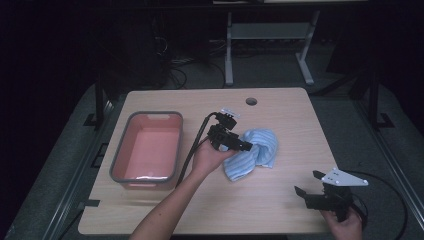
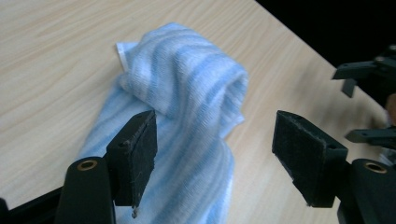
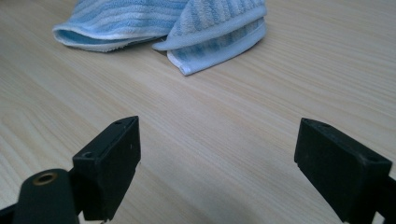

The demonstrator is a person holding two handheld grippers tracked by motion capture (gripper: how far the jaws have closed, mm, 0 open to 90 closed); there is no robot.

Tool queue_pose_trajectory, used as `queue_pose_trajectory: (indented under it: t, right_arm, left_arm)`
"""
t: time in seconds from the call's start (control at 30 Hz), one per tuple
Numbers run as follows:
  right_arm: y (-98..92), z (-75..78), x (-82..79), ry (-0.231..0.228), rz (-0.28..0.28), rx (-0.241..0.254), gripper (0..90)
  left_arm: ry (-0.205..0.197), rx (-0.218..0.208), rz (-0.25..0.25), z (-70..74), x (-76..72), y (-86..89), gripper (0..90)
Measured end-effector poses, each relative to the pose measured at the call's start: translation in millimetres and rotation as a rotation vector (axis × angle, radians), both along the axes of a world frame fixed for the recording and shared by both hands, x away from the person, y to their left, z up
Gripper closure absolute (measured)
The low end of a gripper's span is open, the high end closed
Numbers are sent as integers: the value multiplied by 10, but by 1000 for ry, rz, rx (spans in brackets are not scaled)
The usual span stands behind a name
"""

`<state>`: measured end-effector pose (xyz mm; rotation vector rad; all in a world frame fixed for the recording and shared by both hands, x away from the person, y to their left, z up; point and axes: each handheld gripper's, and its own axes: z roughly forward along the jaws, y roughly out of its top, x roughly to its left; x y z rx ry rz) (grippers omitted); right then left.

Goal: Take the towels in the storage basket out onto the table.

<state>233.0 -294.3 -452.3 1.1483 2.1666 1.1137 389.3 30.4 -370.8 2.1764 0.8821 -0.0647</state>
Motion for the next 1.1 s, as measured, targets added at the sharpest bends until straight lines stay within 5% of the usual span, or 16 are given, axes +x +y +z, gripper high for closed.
queue_pose_trajectory:
  t: [0.5, 1.1]
  right_arm:
    - [-8, -9, 0, 8, -13, -4, 141]
    - [41, -22, 4, 16, -8, -20, 141]
  left_arm:
    - [-20, -30, 13, 90, -212, 314, 278]
    - [-38, -51, 4, -1, -490, 583, 249]
